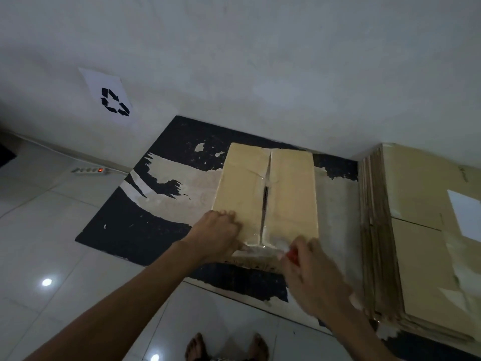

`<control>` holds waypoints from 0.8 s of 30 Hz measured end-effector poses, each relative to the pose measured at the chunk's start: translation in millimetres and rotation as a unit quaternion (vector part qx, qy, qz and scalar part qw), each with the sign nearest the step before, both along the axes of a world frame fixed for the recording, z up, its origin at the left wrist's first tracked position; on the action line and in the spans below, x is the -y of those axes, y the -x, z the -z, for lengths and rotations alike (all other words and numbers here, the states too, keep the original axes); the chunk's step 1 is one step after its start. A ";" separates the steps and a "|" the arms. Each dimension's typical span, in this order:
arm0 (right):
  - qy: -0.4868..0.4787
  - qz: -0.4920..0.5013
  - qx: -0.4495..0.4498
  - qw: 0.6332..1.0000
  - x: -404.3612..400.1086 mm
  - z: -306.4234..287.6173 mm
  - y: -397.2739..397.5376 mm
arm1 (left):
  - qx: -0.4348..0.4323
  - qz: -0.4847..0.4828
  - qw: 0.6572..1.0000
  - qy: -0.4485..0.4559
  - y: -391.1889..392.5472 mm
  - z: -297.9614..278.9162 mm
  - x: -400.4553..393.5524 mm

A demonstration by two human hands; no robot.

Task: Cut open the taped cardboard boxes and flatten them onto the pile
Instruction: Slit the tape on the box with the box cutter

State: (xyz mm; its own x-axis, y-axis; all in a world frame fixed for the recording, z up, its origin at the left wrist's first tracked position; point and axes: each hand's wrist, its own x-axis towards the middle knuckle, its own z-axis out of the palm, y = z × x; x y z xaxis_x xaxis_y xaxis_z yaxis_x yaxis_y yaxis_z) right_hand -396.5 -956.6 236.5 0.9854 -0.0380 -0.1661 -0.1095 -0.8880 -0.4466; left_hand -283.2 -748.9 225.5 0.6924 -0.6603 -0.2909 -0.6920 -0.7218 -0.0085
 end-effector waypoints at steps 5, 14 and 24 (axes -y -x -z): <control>0.108 -0.044 0.004 0.993 -18.6 33.6 23.1 | -0.004 0.024 1.000 0.011 1.1 -7.4 23.1; 0.140 -0.003 -0.017 0.990 -13.5 38.3 16.3 | -0.024 0.040 0.999 -0.007 -10.4 -4.1 20.6; 0.113 0.010 -0.001 0.994 -15.4 40.7 10.3 | 0.003 0.076 0.997 0.011 -6.8 -0.6 20.3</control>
State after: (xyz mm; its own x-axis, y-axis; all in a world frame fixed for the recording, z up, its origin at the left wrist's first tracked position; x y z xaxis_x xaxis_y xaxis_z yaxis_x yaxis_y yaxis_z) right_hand -406.8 -941.1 195.8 0.9836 -0.0945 -0.1533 -0.1293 -0.9632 -0.2355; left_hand -276.4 -769.2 226.1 0.5850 -0.7646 -0.2705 -0.7939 -0.6081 0.0020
